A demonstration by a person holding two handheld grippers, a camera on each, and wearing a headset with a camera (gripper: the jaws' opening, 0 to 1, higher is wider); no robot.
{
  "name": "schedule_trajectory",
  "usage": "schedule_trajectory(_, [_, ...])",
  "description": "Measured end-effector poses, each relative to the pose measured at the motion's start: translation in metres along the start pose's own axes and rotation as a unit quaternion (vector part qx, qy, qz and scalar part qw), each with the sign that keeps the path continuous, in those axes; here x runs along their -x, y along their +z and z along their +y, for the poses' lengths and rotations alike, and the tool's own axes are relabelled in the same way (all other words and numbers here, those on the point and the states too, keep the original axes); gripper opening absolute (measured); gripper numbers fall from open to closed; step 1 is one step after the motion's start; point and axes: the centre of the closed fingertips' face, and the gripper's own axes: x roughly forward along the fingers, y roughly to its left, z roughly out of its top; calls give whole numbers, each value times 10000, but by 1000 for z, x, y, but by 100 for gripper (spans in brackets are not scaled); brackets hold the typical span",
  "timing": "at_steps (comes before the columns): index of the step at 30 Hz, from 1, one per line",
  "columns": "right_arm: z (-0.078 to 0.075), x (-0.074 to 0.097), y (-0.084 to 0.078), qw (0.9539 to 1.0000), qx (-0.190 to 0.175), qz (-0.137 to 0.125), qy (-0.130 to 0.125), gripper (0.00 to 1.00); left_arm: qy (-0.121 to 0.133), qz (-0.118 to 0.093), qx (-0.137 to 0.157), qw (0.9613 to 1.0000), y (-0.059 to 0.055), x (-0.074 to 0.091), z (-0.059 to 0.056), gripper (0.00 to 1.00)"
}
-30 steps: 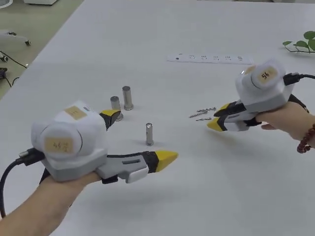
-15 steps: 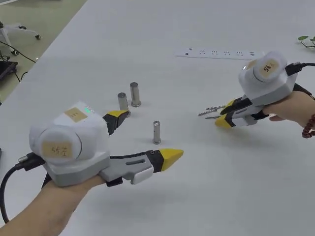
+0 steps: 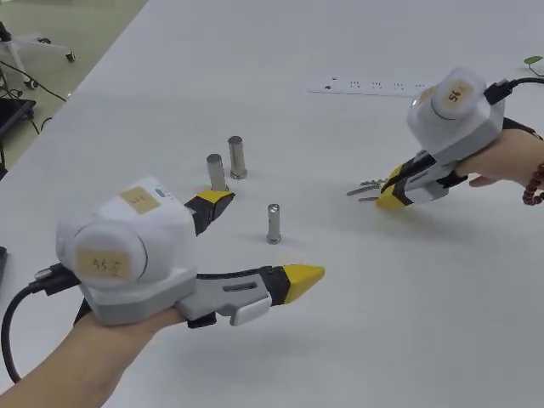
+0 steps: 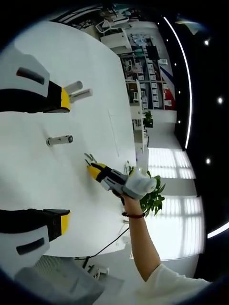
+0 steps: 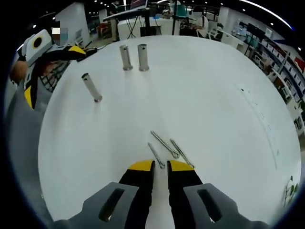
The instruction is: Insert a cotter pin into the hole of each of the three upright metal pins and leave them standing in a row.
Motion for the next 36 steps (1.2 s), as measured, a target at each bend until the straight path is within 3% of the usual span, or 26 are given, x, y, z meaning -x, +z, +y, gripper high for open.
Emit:
schedule_trajectory(11, [4,-1,-1,9984,469,255,160,7,142,40,28,9999,-1,3,6,83])
schedule_trajectory(16, [4,-2,-2,9937,943,603,28,5,105,71,11,9999,-3,2,4,84])
schedule_trajectory(19, [-3,-4,-3,9941,862,653,-6,4,92,92,10,9999,-4,2,3,85])
schedule_trajectory(30, [-1,-3,-4,9954,835,454,-130,1,98,147,-13,9998,-3,6,5,82])
schedule_trajectory(36, [9,5,-3,9926,1124,386,-240,1,101,104,40,9999,1,8,4,80])
